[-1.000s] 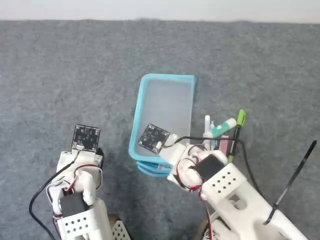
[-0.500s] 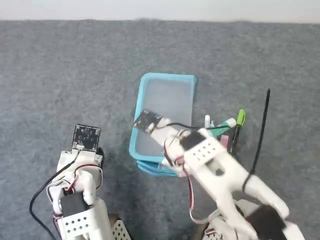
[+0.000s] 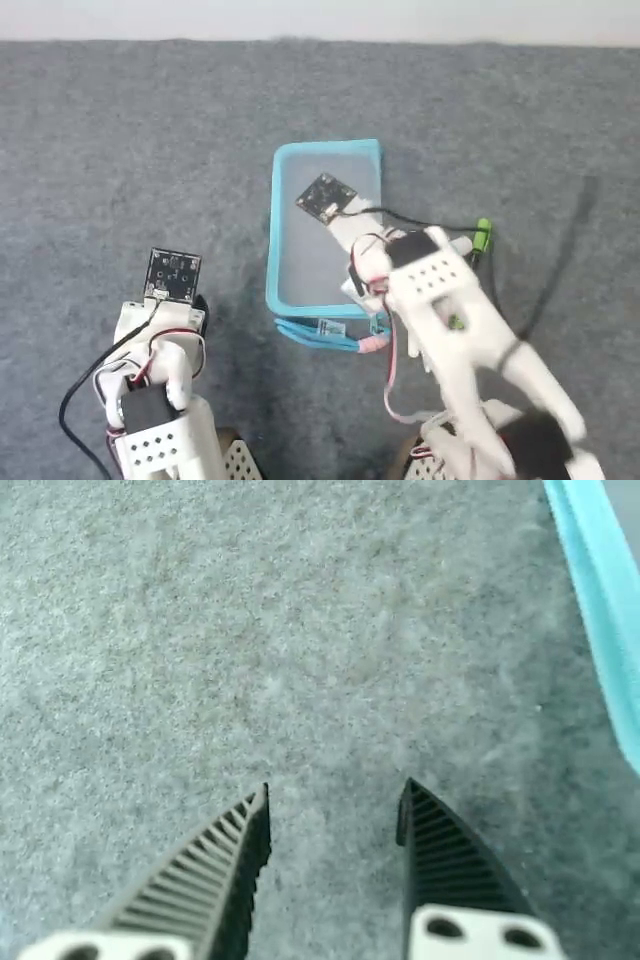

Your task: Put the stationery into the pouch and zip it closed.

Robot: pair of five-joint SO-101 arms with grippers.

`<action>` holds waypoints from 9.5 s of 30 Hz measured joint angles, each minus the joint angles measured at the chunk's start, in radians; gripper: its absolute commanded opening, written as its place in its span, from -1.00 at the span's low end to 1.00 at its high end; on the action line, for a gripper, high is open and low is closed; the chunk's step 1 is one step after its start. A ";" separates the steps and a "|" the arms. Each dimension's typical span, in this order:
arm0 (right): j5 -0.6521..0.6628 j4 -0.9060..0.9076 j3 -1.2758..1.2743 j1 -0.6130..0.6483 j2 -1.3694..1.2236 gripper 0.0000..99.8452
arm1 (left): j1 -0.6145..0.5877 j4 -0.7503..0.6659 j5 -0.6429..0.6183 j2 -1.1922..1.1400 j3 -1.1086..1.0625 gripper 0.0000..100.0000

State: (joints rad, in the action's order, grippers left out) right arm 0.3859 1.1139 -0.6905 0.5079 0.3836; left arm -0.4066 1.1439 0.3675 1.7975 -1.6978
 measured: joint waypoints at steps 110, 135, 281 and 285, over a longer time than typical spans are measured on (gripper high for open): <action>-0.433 -0.198 0.161 -0.107 -0.497 -0.89 | 0.000 0.000 0.000 0.000 0.000 -0.60; -0.466 -0.103 0.264 -0.230 -0.589 -0.99 | 0.000 0.000 0.000 0.000 0.000 -0.61; -0.143 0.206 0.212 0.170 0.199 -0.99 | 0.532 -0.011 -0.236 -0.003 0.272 -0.32; -0.143 0.206 0.213 0.212 0.133 -0.99 | 0.545 -0.021 -0.244 -0.003 0.272 -0.32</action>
State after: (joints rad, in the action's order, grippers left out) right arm 0.2432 1.3195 -0.4772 0.7196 0.5171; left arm 0.1381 1.1224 0.1235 1.7944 -1.4262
